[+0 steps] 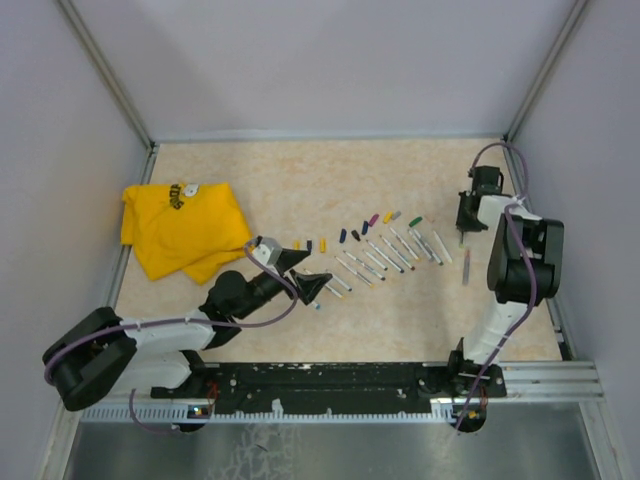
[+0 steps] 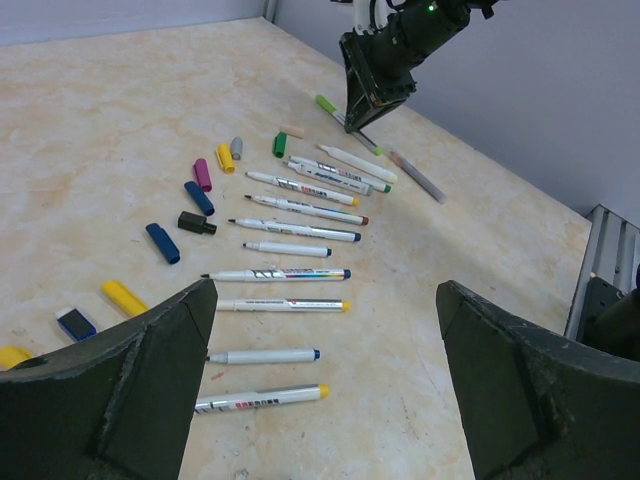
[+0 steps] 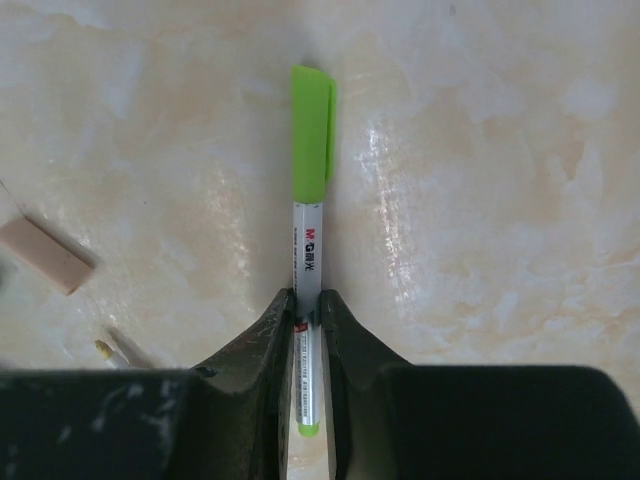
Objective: Open the pen caps
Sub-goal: Pick up the pen from the center of the board.
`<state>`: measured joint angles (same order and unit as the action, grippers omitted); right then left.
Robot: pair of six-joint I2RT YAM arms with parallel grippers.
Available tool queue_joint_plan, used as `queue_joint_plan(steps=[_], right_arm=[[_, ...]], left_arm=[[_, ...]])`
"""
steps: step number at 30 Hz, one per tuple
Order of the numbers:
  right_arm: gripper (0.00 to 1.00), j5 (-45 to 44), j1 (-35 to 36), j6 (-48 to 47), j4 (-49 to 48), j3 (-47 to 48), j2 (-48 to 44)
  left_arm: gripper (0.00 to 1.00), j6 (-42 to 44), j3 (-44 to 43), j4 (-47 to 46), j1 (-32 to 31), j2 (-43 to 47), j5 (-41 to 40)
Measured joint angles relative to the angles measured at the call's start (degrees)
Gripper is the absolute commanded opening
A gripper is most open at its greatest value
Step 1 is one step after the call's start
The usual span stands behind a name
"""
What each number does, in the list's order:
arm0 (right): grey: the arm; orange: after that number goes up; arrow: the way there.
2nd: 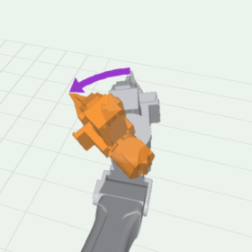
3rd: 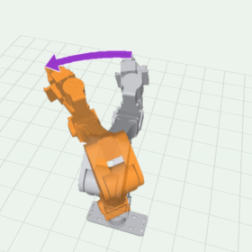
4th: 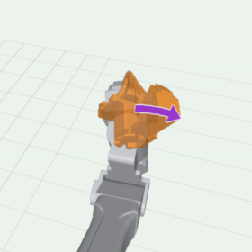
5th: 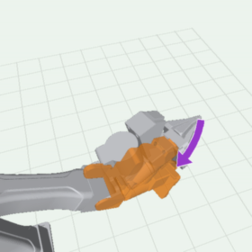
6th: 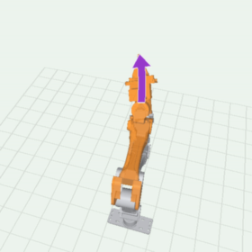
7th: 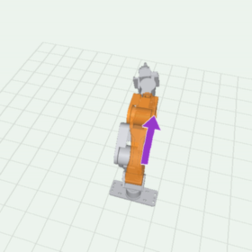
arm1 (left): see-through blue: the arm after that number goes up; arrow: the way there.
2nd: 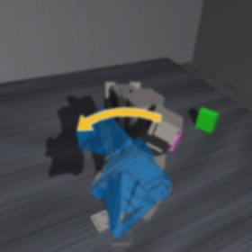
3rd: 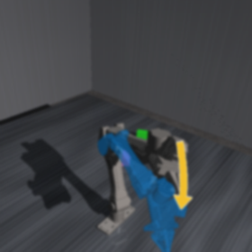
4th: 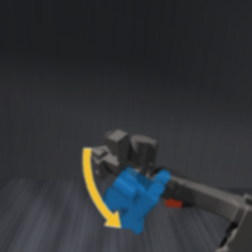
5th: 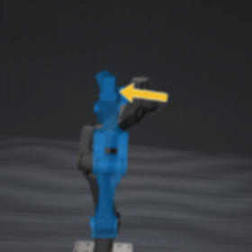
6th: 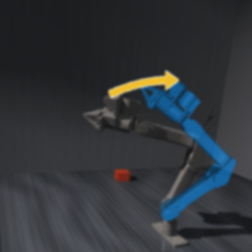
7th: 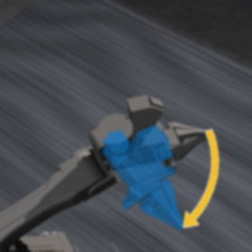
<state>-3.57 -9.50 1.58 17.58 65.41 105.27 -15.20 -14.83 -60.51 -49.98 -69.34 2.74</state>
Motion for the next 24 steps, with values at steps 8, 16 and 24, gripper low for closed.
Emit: queue_joint_plan(steps=[8, 16, 24], right_arm=[[0.02, 0.85, 0.55, -1.57, 1.42, 4.9, 3.5], [0.15, 0.0, 1.49, -6.16, 2.1, 6.01, 4.26], [0.0, 0.37, 1.51, -9.07, 2.8, 6.32, 4.35]], left_arm=[[0.96, -1.11, 1.97, 3.67, 0.0, 5.57, -0.52], [0.96, -5.03, 6.36, 3.96, 0.0, 10.14, 0.28], [0.96, -8.2, 7.1, 3.89, 0.02, 12.52, 1.25]])
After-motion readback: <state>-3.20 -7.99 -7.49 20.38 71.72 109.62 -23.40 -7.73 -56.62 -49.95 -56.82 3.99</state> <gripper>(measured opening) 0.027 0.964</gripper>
